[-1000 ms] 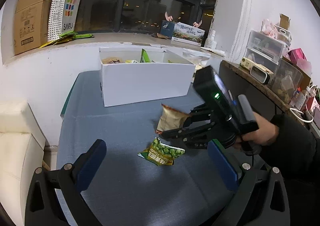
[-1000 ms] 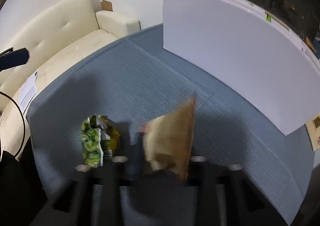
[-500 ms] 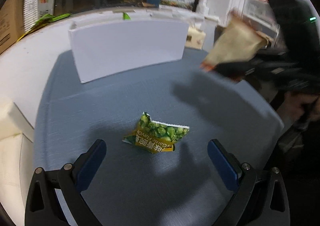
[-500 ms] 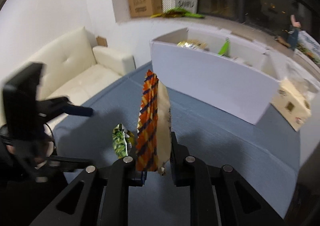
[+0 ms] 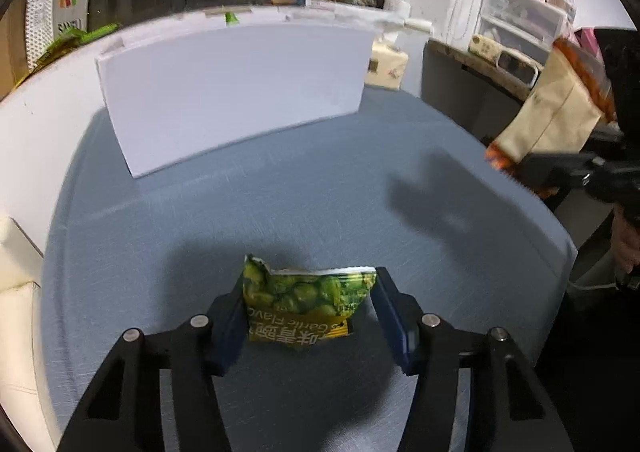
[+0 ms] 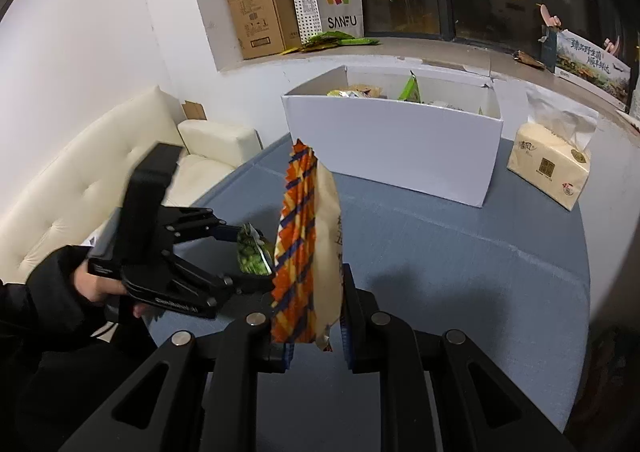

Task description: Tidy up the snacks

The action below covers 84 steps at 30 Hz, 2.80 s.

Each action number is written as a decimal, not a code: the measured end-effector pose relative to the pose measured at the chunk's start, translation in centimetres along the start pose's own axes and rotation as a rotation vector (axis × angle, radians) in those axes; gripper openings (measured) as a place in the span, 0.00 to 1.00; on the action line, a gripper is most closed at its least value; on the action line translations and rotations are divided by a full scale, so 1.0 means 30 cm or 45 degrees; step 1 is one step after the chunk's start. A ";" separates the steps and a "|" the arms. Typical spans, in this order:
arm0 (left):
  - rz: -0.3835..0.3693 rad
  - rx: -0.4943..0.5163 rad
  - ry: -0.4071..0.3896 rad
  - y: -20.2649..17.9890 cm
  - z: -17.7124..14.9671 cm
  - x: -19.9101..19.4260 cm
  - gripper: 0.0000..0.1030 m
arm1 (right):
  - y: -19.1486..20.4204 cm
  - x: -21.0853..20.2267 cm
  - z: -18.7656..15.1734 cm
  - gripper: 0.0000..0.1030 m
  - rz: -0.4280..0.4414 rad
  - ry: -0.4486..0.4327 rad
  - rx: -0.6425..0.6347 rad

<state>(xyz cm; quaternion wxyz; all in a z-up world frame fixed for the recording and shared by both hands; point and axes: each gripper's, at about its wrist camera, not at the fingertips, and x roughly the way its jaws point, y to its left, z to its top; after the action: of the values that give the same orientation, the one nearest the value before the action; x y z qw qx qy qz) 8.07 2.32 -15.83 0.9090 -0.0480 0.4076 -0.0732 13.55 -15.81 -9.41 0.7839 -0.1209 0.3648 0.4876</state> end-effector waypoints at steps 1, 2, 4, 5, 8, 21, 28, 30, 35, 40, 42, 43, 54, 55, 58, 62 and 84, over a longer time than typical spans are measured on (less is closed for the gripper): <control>-0.020 -0.010 -0.012 0.006 0.002 -0.013 0.60 | -0.002 0.001 -0.004 0.18 0.000 0.005 0.005; -0.021 -0.020 -0.030 0.012 -0.004 -0.030 0.59 | -0.003 0.002 -0.001 0.18 -0.001 0.001 0.010; -0.033 -0.048 -0.056 0.025 0.000 -0.055 0.59 | 0.000 0.000 0.003 0.18 0.004 -0.008 0.008; -0.049 -0.070 -0.091 0.033 0.004 -0.085 0.59 | 0.002 0.000 0.007 0.18 0.001 -0.013 0.006; -0.055 -0.083 -0.185 0.036 0.045 -0.169 0.59 | 0.007 -0.005 0.019 0.18 -0.007 -0.021 0.001; 0.031 -0.039 -0.531 0.188 0.572 -0.337 0.59 | -0.108 -0.034 0.380 0.18 -0.074 -0.179 0.024; 0.076 -0.089 -0.416 0.338 0.797 -0.121 0.59 | -0.334 0.119 0.640 0.18 -0.162 -0.104 0.153; 0.086 -0.097 -0.388 0.364 0.821 -0.062 0.59 | -0.390 0.160 0.686 0.18 -0.179 -0.080 0.188; 0.160 -0.184 -0.330 0.424 0.832 0.015 1.00 | -0.463 0.250 0.756 0.37 -0.259 -0.019 0.199; 0.184 -0.177 -0.335 0.429 0.790 0.005 1.00 | -0.513 0.285 0.760 1.00 -0.331 -0.001 0.244; 0.206 -0.157 -0.358 0.414 0.780 -0.017 1.00 | -0.513 0.285 0.746 1.00 -0.373 0.001 0.241; 0.224 -0.142 -0.388 0.404 0.774 -0.032 1.00 | -0.514 0.286 0.742 1.00 -0.380 -0.005 0.243; 0.425 -0.140 -0.547 0.245 0.663 -0.241 1.00 | -0.305 0.162 0.702 1.00 -0.546 -0.176 0.057; 0.411 -0.145 -0.559 0.232 0.643 -0.259 1.00 | -0.275 0.142 0.685 1.00 -0.570 -0.193 0.040; 0.357 -0.169 -0.517 0.189 0.584 -0.304 1.00 | -0.214 0.091 0.618 1.00 -0.512 -0.228 0.049; 0.355 -0.151 -0.468 0.097 0.498 -0.372 1.00 | -0.173 0.020 0.535 1.00 -0.517 -0.250 0.142; 0.272 -0.167 -0.466 -0.170 0.163 -0.598 1.00 | 0.128 -0.364 0.126 1.00 -0.459 -0.380 0.229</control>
<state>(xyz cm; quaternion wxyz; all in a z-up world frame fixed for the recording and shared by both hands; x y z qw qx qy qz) -0.54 0.52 1.33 0.9653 -0.0760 0.2426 0.0600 9.17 -19.22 1.43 0.9110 -0.0405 0.2594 0.3179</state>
